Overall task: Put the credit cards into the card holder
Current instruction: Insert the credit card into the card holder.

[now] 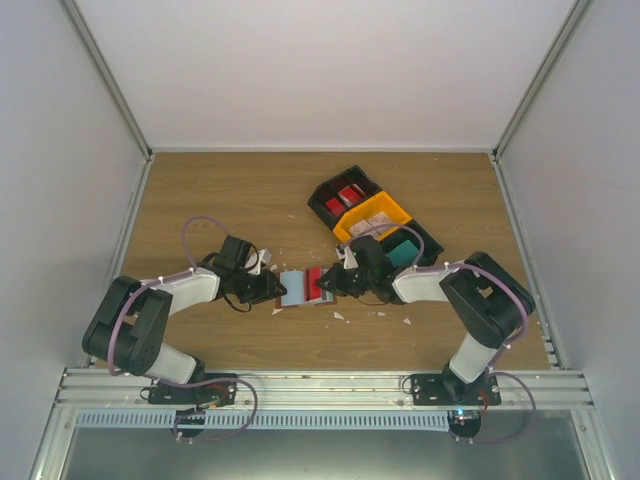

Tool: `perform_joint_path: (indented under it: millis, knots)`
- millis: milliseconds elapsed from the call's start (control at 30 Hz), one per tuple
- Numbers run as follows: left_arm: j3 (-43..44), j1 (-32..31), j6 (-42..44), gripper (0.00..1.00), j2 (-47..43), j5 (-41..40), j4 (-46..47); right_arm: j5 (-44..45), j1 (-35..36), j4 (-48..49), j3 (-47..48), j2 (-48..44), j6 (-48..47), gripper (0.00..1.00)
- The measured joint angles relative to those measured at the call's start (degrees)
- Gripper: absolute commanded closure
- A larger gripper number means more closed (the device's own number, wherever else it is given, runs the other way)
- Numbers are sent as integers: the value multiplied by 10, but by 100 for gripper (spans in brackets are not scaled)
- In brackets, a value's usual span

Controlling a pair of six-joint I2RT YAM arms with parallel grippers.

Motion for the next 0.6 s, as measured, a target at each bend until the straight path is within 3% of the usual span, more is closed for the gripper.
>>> perform_joint_path:
  millis: [600]
  knots:
    - [3,2,4,79,13,1,0,-45,0,59,0,44,42,100]
